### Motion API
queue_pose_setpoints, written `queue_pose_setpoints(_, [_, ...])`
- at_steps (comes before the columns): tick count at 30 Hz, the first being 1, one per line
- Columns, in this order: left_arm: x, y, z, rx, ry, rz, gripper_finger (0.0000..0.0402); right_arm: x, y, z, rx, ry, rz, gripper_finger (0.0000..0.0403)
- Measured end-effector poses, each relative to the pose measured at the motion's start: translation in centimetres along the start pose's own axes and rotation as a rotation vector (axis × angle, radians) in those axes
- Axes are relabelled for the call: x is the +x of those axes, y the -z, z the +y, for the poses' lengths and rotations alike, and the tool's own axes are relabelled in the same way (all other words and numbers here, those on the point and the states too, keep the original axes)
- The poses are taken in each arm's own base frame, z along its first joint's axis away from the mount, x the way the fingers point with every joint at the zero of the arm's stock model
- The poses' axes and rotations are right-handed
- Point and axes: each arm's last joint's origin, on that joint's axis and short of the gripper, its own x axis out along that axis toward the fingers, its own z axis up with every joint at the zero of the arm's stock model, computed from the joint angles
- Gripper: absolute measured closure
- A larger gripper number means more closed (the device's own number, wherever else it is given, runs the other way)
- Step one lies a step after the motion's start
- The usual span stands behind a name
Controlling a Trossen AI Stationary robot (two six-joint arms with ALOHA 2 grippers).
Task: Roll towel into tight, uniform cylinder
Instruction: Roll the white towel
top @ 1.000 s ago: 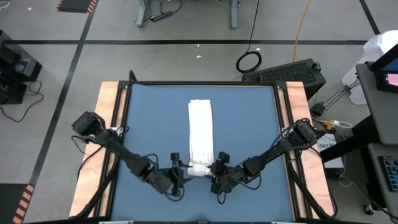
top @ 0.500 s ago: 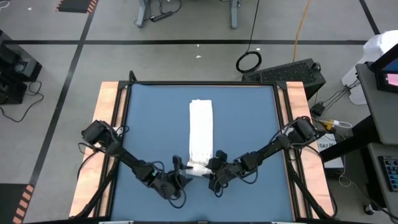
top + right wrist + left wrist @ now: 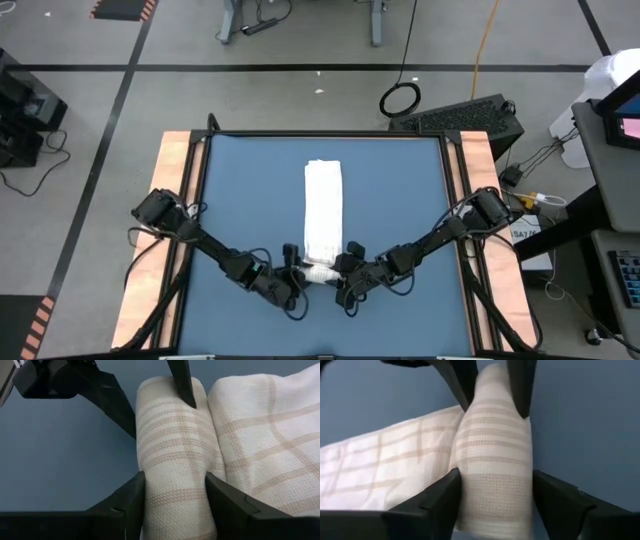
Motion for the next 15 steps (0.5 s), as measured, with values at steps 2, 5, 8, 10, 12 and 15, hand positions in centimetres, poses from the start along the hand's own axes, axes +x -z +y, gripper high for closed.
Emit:
queue_pose_setpoints(2, [0.2,0.0,0.4,-0.036,0.009,0.014,0.0177,0.0,0.0,0.1,-0.018,-0.001,0.000,0.0231])
queue_pose_setpoints(5, [0.7,0.0,1.2,-0.075,0.073,0.043,0.0206,-0.1,0.1,0.2,-0.053,0.002,-0.006,0.0229])
queue_pose_setpoints(8, [1.2,0.0,2.0,-0.116,0.145,0.063,0.0238,-0.6,0.4,0.7,-0.132,0.028,-0.030,0.0213])
queue_pose_setpoints(10, [1.4,-0.1,2.5,-0.154,0.173,0.065,0.0258,-1.4,0.4,1.2,-0.230,0.045,-0.055,0.0195])
queue_pose_setpoints(12, [1.6,-0.2,3.0,-0.196,0.209,0.076,0.0272,-2.3,0.8,1.8,-0.345,0.076,-0.082,0.0173])
queue_pose_setpoints(15, [2.0,-0.2,3.8,-0.258,0.292,0.096,0.0279,-3.8,1.3,3.1,-0.502,0.123,-0.141,0.0144])
